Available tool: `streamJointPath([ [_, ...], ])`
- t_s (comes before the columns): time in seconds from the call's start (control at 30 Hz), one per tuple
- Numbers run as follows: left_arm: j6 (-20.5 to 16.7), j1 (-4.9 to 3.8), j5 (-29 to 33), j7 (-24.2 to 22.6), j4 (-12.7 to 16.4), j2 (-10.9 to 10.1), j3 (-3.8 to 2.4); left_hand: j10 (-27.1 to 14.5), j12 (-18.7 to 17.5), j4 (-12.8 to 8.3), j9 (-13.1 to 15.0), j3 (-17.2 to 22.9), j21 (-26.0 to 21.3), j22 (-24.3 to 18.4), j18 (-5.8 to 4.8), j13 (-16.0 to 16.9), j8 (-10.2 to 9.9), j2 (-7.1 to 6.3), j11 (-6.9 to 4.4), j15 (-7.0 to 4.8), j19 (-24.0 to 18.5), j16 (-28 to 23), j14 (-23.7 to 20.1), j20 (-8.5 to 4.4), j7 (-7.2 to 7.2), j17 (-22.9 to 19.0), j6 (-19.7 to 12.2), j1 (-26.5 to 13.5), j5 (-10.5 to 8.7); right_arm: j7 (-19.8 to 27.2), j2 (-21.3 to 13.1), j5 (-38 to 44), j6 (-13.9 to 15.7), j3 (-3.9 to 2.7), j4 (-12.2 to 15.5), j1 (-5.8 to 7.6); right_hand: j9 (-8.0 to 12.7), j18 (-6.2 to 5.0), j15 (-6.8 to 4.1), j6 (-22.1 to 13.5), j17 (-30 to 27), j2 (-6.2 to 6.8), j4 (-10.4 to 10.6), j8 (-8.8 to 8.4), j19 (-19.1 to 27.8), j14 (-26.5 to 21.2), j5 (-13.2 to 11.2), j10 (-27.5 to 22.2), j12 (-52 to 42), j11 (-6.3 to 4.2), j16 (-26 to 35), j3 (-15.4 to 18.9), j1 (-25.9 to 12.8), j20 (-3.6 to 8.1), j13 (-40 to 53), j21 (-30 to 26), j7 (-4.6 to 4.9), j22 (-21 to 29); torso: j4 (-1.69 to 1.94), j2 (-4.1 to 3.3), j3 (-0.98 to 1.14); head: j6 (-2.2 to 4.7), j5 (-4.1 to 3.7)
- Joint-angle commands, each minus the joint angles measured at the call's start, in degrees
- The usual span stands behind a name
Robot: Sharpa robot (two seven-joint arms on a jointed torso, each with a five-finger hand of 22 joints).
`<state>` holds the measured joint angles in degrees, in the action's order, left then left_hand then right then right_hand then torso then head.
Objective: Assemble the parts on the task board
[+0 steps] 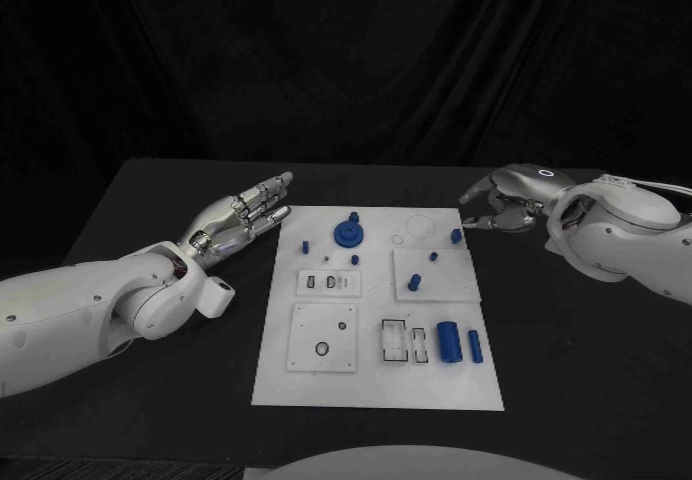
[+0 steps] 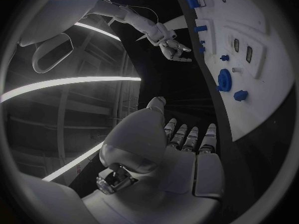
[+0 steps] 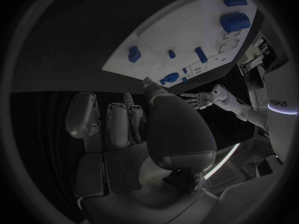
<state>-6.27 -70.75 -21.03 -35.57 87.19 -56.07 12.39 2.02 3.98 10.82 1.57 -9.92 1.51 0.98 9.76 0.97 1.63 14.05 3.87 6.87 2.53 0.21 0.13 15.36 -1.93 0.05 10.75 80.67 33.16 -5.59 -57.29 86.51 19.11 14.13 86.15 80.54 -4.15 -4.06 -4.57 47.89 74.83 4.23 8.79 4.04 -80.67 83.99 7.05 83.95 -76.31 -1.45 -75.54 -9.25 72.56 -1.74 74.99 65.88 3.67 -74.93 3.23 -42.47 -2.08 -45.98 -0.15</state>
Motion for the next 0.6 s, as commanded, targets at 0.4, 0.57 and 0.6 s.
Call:
streamJointPath([
  [0.4, 0.77, 0.06, 0.03, -0.89, 0.08, 0.03, -0.04, -0.11, 0.22, -0.5, 0.04, 0.03, 0.31, 0.09, 0.64, 0.06, 0.17, 0.22, 0.33, 0.45, 0.05, -0.21, -0.13, 0.36, 0.24, -0.05, 0.01, 0.58, 0.34, 1.68, -1.07, -0.28, 1.16, 0.06, -1.28, -1.98, -0.07, -0.75, -0.56, -0.14, -1.62, 0.6, -0.5, 0.03, -0.73, 2.69, -0.02, 1.01, -0.86, -0.36, 1.9, 0.51, 2.01, 0.34, 4.11, -0.13, 0.14, -7.34, -0.08, -0.04, -0.05, -0.31, -0.11],
  [0.57, 0.8, 0.07, 0.03, -0.9, 0.07, 0.03, -0.04, -0.11, 0.22, -0.5, 0.04, 0.03, 0.31, 0.09, 0.64, 0.06, 0.17, 0.22, 0.33, 0.45, 0.05, -0.21, -0.13, 0.36, 0.24, -0.05, 0.01, 0.58, 0.34, 1.99, -0.65, -0.28, 1.22, 0.08, -1.98, -2.66, -0.08, -0.74, -0.56, -0.11, -1.68, 0.63, -0.59, 0.05, -0.77, 2.69, 0.04, 1.0, -0.86, -0.35, 1.95, 0.48, 2.23, 0.34, 4.1, -0.11, 0.16, -7.36, 0.02, 0.01, 0.0, -0.29, -0.21],
  [0.6, 0.8, 0.07, 0.03, -0.9, 0.06, 0.03, -0.04, -0.11, 0.22, -0.58, 0.03, 0.09, 0.34, 0.1, 0.63, 0.06, 0.15, 0.22, 0.34, 0.47, 0.09, -0.21, -0.13, 0.38, 0.22, -0.05, -0.03, 0.61, 0.38, 2.03, -0.57, -0.28, 1.25, 0.08, -2.08, -2.74, -0.08, -0.74, -0.56, -0.11, -1.68, 0.63, -0.59, 0.05, -0.77, 2.69, 0.04, 1.0, -0.86, -0.35, 1.95, 0.48, 2.23, 0.34, 4.1, -0.11, 0.16, -7.36, 0.03, 0.01, 0.0, -0.29, -0.21],
])
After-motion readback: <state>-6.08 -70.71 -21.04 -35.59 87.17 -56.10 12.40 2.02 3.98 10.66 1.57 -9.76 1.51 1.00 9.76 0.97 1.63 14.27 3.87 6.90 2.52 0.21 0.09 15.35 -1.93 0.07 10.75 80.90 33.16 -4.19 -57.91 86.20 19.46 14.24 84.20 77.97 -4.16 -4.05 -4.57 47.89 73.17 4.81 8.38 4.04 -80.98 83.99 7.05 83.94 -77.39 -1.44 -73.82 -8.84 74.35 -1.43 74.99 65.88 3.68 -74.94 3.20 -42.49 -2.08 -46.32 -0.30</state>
